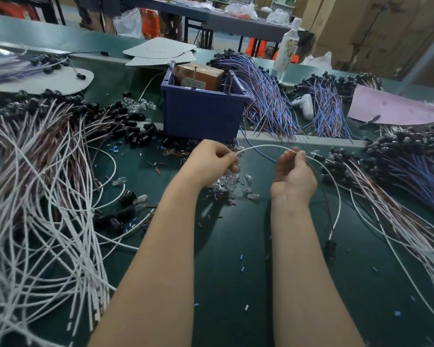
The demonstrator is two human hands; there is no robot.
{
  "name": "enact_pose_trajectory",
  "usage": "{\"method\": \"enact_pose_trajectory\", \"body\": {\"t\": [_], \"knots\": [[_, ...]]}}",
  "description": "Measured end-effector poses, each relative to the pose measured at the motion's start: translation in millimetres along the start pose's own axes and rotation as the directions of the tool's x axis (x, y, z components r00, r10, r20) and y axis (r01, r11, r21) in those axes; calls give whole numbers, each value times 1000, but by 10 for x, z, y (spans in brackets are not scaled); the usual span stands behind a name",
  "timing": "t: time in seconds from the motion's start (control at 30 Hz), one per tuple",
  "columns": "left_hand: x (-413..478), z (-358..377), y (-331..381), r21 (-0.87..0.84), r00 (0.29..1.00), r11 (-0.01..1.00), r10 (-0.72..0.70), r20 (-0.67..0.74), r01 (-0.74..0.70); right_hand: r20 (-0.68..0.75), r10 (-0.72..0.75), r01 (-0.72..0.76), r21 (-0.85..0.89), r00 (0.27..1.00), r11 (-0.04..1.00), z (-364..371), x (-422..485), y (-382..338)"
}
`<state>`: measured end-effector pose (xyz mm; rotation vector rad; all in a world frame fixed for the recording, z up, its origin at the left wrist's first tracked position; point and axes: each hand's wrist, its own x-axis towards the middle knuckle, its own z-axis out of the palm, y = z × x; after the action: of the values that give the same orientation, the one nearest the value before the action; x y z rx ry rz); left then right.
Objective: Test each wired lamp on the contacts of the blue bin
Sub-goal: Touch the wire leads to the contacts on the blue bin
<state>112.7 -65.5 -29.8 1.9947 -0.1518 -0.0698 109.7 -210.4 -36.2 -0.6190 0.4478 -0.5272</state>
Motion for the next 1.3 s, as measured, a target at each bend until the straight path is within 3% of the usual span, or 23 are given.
{"method": "enact_pose_trajectory", "body": {"t": [0.3, 0.37, 0.43, 0.5, 0.53, 0.6, 0.73, 0.8, 0.87, 0.93, 1.03, 1.1, 1.3], "knots": [[2, -70, -35, -133, 989, 981, -145, -36, 139, -41, -16, 15, -24, 999, 1000, -25, 43, 29], [16, -120, -67, -163, 969, 971, -197, -148, 173, -53, -19, 21, 40, 998, 999, -52, 73, -10], [39, -179, -101, -162, 909, 970, -230, -347, 183, -49, 2, 2, 91, 999, 996, -64, 87, -34], [44, -176, -96, -57, 851, 984, -173, -495, 167, -2, 54, -53, 93, 999, 994, -36, 55, -9], [38, -147, -71, 11, 854, 989, -123, -506, 149, 31, 88, -90, 82, 996, 993, -10, 30, 12], [39, -100, -43, 85, 899, 990, -67, -433, 115, 85, 154, -160, 71, 984, 985, 39, -13, 38], [4, -76, 10, -29, 983, 990, -141, -117, 139, 132, 221, -239, 144, 966, 960, 54, -30, 24], [-40, -40, 54, -73, 976, 979, -182, 118, 192, 143, 253, -276, 178, 957, 945, 72, -48, 46], [-64, 15, 91, -154, 961, 973, -132, 242, 173, 158, 289, -317, 197, 944, 928, 96, -70, 67], [-51, 64, 115, -225, 978, 968, -67, 200, 112, 190, 343, -378, 200, 920, 904, 107, -82, 76], [-3, 136, 111, -170, 998, 984, 59, 14, -56, 258, 458, -503, 147, 851, 852, 136, -113, 110], [-3, 167, 108, -213, 991, 968, 127, -33, -132, 274, 511, -553, 104, 815, 827, 166, -136, 148], [7, 198, 129, -297, 974, 930, 188, -123, -217, 231, 514, -535, 33, 826, 844, 194, -162, 209]]}}
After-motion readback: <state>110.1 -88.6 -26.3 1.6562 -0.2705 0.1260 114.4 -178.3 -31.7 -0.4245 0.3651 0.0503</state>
